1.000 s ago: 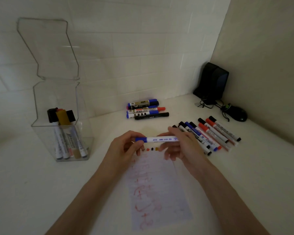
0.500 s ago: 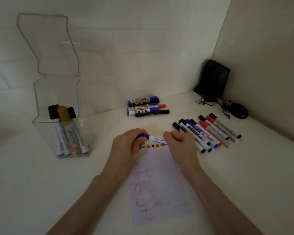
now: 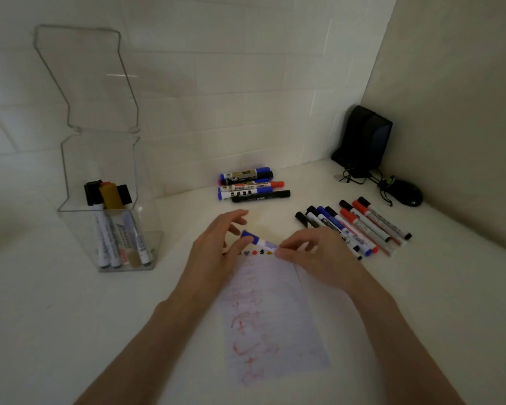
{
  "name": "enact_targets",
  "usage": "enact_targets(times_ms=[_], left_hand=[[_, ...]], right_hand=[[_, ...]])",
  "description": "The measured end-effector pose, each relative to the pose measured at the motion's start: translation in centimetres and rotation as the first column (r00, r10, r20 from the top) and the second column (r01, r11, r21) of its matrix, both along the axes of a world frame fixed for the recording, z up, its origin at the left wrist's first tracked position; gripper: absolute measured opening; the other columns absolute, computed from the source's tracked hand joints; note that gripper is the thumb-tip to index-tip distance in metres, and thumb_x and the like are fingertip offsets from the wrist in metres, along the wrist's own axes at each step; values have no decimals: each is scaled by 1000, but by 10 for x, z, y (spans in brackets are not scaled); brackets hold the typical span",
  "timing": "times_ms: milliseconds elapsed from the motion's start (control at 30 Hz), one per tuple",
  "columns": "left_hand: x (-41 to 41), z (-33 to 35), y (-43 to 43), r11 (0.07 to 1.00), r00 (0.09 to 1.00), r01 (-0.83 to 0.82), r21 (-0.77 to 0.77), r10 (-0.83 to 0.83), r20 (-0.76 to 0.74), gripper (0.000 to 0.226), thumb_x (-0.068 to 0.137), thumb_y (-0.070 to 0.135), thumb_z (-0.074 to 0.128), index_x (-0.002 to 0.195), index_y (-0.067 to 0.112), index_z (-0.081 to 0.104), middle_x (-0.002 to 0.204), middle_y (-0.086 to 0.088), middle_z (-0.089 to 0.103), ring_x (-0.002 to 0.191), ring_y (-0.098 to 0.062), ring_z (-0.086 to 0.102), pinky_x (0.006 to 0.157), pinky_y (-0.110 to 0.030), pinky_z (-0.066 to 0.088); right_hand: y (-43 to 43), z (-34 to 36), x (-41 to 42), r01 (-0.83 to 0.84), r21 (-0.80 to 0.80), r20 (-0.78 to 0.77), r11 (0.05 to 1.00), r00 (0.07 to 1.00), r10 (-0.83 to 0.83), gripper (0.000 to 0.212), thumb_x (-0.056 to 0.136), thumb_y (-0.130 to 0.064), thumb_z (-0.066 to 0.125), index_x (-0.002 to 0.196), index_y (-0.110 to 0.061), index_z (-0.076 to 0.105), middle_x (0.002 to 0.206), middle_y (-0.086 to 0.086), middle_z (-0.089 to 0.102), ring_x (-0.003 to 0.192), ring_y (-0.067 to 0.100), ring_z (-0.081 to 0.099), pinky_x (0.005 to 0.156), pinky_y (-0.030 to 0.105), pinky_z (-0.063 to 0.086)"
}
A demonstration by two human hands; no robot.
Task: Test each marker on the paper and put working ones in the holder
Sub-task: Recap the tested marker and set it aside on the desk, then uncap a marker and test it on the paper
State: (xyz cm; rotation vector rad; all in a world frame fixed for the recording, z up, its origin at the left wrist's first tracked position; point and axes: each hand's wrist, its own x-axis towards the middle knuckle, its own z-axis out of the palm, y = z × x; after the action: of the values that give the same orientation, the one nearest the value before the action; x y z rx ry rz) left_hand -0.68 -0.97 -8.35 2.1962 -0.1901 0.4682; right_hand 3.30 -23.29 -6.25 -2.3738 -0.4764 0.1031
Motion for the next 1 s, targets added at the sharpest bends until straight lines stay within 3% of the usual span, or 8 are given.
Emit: enact_targets(times_ms=[133,300,467,600,667,800,900,1000], left_hand=[[1,-1,2,998,998,-59,23,59,0,39,98,39,56,136,39,48,119,21,56,102,7,55,81,-14,46],[0,-4,0,987,995,-95,132,91,36,25,101,29,53,125,35,58,107,19,60,95,10,53,71,-4,39],[0,-7,1,987,992,-106,124,96,79,24,101,19,53,119,33,61,100,19,62,93,6,55,73,-2,38],[1,-8,-1,985,991,-108,137,97,88,27,100,15,52,119,33,60,99,19,61,91,1,57,76,-9,42],[2,-8,-1,982,991,-104,156,90,97,30,98,12,53,119,31,60,98,18,61,89,-1,57,78,-12,43],[4,-10,0,968,987,-106,226,75,140,32,94,7,55,117,29,60,97,17,61,85,0,55,75,-18,48],[4,-10,2,969,985,-115,219,83,149,32,92,8,54,116,29,60,96,17,60,85,-1,55,75,-22,50],[4,-9,2,971,985,-105,213,72,155,33,91,6,53,116,28,60,96,16,60,86,-2,55,76,-22,49]], right_hand=[[-21,-2,8,304,-98,153,948,945,-288,17,89,-38,76,100,-26,76,90,-11,67,82,-1,56,80,23,42],[-26,-10,9,433,-164,266,886,885,-383,20,87,-34,79,102,-28,68,89,-6,62,81,10,57,78,27,47],[-20,-16,15,434,-210,331,876,875,-354,24,90,-21,75,112,-26,66,102,-3,56,92,12,49,85,27,41],[-6,-12,26,411,-206,397,888,865,-308,27,93,-23,70,120,-23,66,114,-1,57,102,13,48,89,26,37],[13,-11,38,350,-190,439,917,866,-240,36,96,-24,66,132,-22,61,129,3,57,118,18,50,100,31,39],[53,-17,73,200,-300,460,933,887,-42,50,104,-24,54,153,-18,43,157,6,43,145,23,37,117,41,29],[69,-19,95,204,-369,459,907,888,-12,48,105,-28,53,152,-20,44,154,5,48,142,24,39,115,41,27],[72,-18,104,275,-385,534,881,845,-31,42,101,-32,60,141,-20,55,139,7,56,127,27,46,107,42,31]])
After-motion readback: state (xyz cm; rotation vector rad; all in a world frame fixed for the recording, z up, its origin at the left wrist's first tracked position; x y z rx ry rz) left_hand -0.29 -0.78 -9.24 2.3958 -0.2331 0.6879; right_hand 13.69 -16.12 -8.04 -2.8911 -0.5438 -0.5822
